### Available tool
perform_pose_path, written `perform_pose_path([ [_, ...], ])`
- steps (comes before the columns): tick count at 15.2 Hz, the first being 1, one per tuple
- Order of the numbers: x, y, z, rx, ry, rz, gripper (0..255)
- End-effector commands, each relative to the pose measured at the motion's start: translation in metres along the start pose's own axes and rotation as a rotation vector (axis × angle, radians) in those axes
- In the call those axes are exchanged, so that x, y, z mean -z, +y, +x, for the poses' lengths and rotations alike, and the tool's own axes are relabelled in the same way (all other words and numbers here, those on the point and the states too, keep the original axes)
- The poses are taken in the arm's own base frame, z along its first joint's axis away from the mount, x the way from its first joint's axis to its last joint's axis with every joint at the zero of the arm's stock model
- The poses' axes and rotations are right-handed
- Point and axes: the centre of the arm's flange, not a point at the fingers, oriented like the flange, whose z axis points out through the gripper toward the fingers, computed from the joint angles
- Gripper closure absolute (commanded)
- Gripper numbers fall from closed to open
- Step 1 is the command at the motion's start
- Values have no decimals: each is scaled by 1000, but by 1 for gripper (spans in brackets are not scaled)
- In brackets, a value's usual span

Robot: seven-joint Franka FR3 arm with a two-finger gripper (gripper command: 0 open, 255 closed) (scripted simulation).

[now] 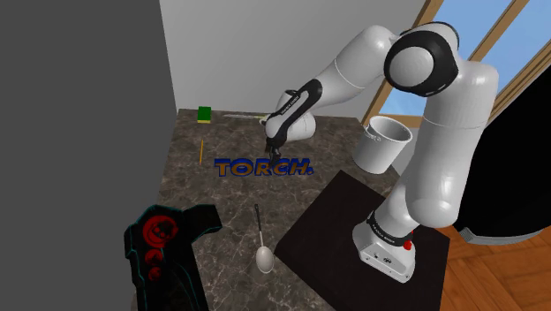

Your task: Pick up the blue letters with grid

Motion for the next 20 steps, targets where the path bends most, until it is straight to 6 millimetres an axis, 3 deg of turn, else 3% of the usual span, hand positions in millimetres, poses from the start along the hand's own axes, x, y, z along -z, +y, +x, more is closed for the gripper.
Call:
perform_pose_path([
  [1,-11,-1,-1,2,0,0,0],
  [3,-25,-1,-2,2,0,0,0],
  [5,-25,-1,-2,2,1,0,0],
  [6,-25,-1,-3,2,0,0,255],
  [15,-25,-1,-2,2,1,0,255],
  [20,1,0,1,2,0,0,255],
])
